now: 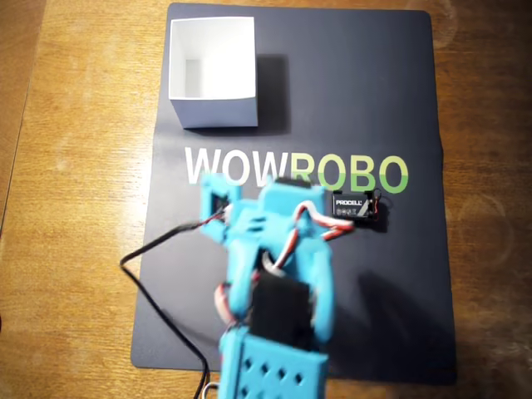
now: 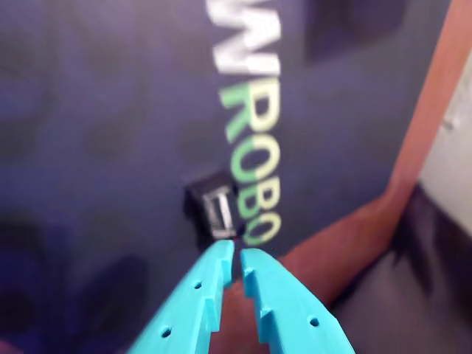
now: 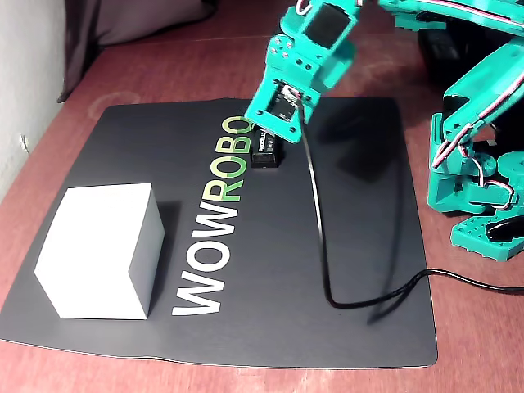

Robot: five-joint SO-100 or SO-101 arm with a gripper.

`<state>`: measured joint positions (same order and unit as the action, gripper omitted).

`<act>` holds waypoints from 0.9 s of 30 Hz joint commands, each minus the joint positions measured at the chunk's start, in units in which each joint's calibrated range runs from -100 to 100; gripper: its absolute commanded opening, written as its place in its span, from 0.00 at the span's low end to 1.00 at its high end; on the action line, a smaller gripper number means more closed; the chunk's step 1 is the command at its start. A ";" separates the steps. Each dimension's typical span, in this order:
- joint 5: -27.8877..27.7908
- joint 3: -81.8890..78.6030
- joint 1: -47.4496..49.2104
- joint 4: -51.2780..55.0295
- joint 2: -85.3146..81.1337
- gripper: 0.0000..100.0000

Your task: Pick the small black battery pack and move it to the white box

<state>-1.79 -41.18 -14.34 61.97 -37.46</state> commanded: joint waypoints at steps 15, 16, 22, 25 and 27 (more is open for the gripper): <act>-17.31 4.67 -22.08 -11.14 14.00 0.01; -17.26 4.67 -22.20 -11.93 14.35 0.01; -17.09 4.76 -21.97 -12.10 17.51 0.01; -16.99 4.76 -21.26 -12.10 19.53 0.01; -16.99 4.76 -21.26 -12.10 20.23 0.01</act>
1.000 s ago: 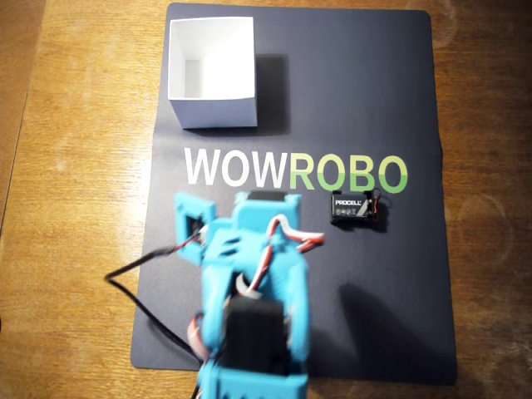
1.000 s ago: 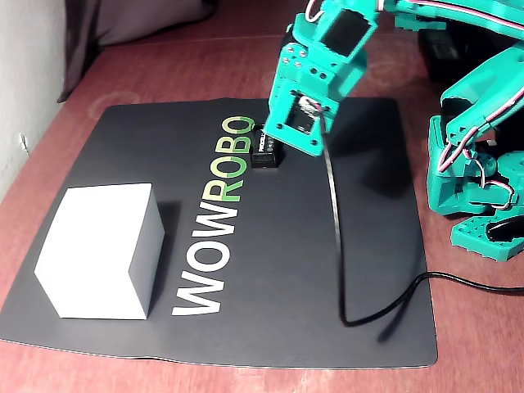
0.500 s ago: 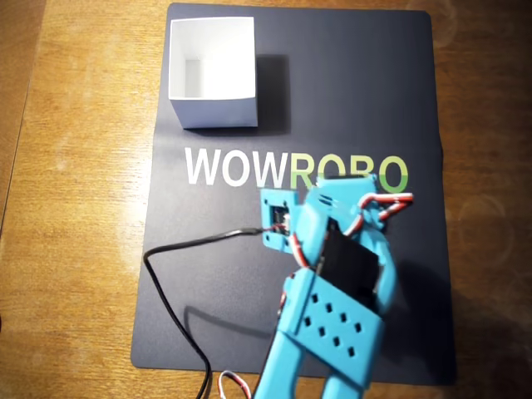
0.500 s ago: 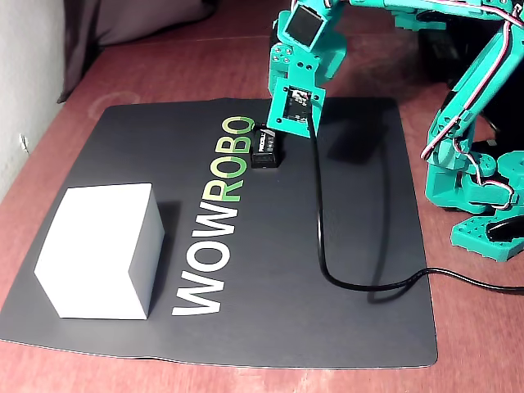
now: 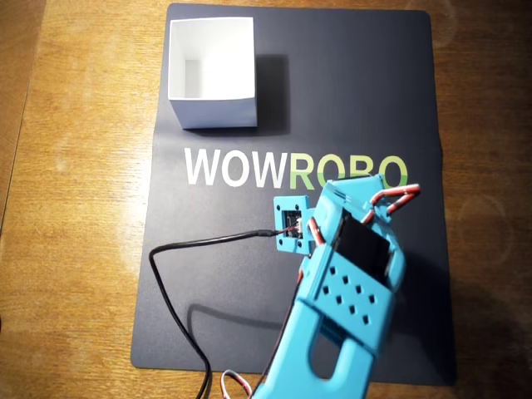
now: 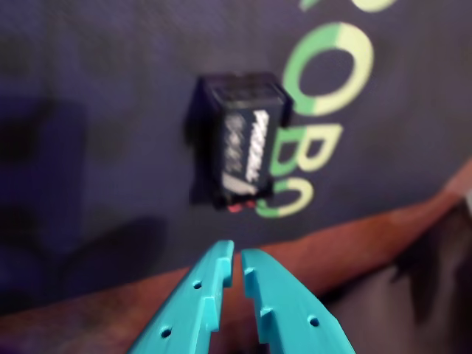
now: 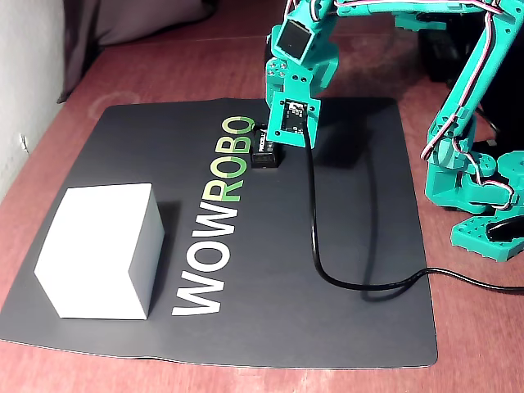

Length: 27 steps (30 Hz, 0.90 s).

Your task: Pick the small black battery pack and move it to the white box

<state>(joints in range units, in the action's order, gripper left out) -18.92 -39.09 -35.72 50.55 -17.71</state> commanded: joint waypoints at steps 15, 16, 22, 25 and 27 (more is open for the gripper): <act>0.31 1.59 -0.58 -0.59 2.32 0.22; 0.31 2.22 -0.58 -0.68 3.29 0.22; 2.26 6.48 -1.64 -0.24 7.50 0.22; 2.16 9.75 -2.46 -0.33 9.78 0.22; 2.10 12.29 -2.93 -0.15 11.36 0.22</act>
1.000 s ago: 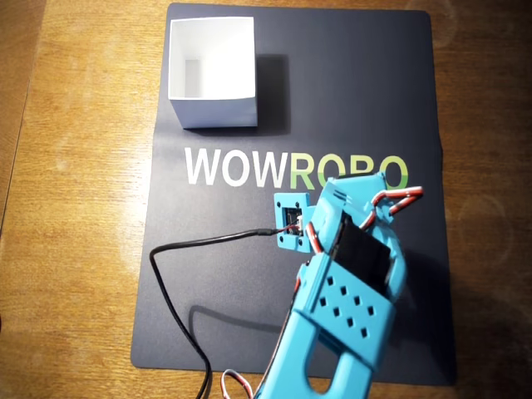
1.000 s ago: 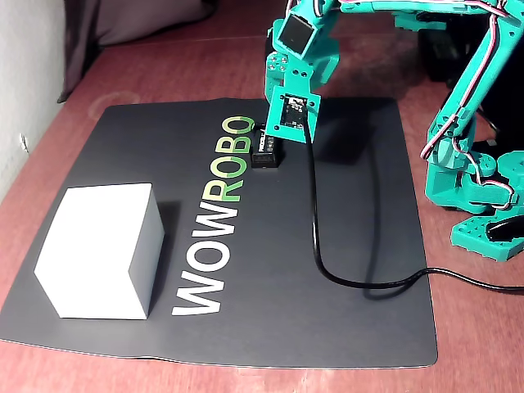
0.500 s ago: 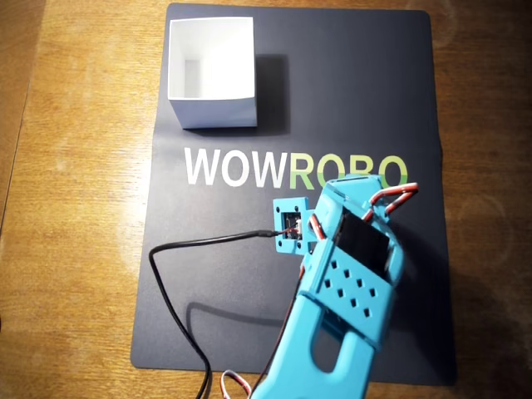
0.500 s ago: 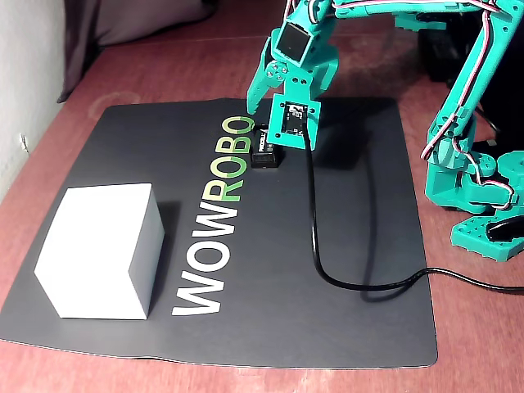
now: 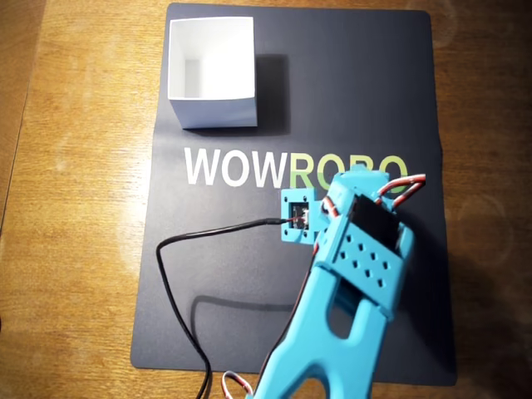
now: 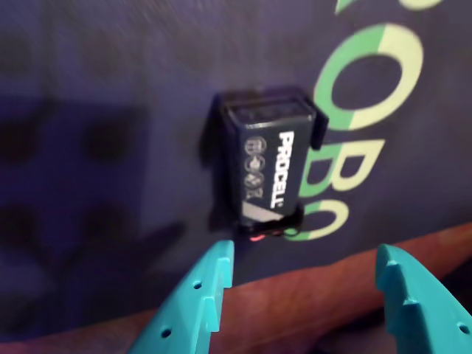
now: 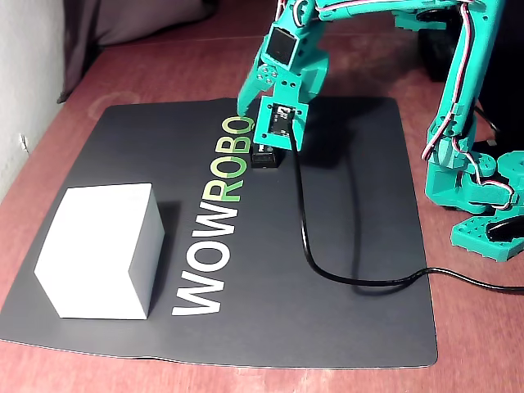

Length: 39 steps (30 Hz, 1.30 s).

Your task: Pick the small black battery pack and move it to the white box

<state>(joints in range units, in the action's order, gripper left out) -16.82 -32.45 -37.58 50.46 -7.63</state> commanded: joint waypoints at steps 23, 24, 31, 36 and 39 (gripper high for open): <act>-7.23 8.10 -2.83 5.81 6.71 0.22; -7.23 8.10 -2.83 5.90 7.14 0.22; -5.16 9.10 -1.31 5.81 10.92 0.22; 1.79 11.00 -1.19 6.42 11.62 0.22; 1.79 11.00 -1.19 5.81 11.62 0.22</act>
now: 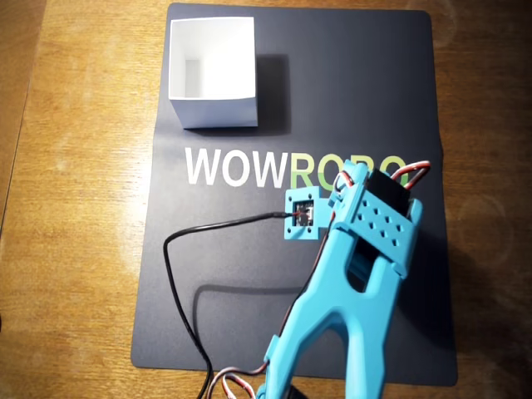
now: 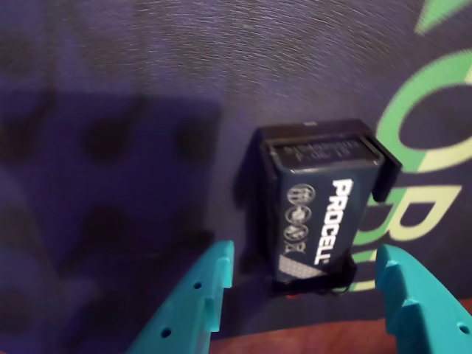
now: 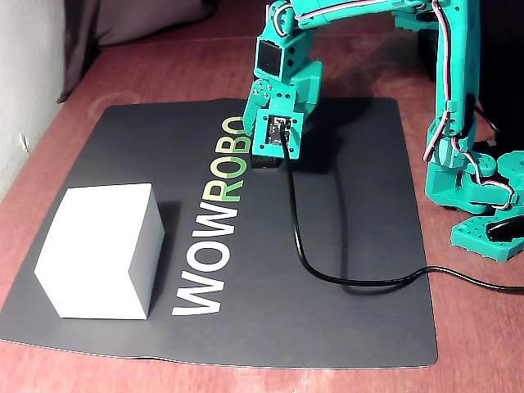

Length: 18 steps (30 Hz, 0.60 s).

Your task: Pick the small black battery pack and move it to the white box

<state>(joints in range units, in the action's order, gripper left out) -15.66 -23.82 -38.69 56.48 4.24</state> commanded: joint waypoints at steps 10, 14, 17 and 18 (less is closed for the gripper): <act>0.58 5.90 1.92 -0.56 4.75 0.22; 0.64 9.35 2.50 -0.03 7.29 0.22; 0.64 9.44 2.50 -0.03 7.73 0.22; 0.64 9.44 2.50 -0.03 7.73 0.22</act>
<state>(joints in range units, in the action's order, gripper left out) -15.13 -17.09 -36.22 56.48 12.12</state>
